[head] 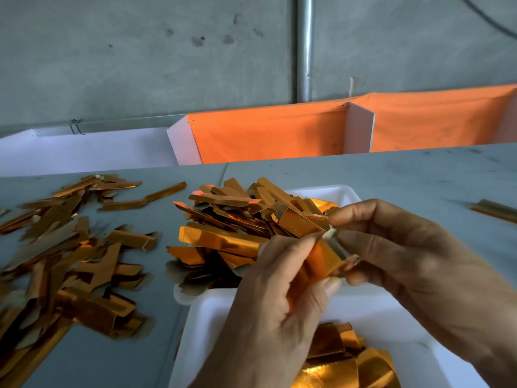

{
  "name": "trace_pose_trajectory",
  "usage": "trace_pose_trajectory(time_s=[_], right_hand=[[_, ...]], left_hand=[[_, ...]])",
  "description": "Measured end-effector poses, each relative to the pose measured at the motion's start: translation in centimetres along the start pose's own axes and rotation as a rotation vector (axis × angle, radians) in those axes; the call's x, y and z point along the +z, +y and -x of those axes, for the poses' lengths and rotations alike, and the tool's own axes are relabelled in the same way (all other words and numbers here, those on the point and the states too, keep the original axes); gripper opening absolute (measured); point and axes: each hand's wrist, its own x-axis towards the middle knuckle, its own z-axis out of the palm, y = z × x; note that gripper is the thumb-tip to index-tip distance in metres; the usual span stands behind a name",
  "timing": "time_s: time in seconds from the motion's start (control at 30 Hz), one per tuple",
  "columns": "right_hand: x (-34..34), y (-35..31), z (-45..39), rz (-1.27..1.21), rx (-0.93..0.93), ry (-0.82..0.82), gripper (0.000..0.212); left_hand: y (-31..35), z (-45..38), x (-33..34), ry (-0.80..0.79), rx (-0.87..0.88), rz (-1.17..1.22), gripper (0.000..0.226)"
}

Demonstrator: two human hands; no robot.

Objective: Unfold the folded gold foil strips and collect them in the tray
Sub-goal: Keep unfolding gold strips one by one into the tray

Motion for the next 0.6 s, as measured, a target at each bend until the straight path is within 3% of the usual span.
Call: trace_pose_trajectory(time_s=[0.17,0.23,0.33,0.47,0.6], right_hand=[[-0.7,0.0,-0.1,-0.168,0.133,-0.062,0.023],[-0.7,0.0,-0.2,-0.250,0.163,-0.081,0.013],[-1.1,0.2,-0.3,-0.314,0.192,-0.124,0.026],[-1.6,0.2,-0.4,-0.291,0.202,-0.198,0.038],[-1.7,-0.1,-0.3,-0.224,0.233,-0.219,0.036]], left_hand=[[-0.4,0.2,-0.4,0.016,-0.037,0.123,0.042],[-0.4,0.3,-0.6,0.013,-0.030,0.125,0.040],[-0.4,0.3,-0.8,-0.014,-0.024,0.132,0.040],[-0.2,0.3,-1.1,-0.038,-0.007,0.127,0.039],[0.0,0.3,-1.1,-0.048,0.024,0.100,0.038]])
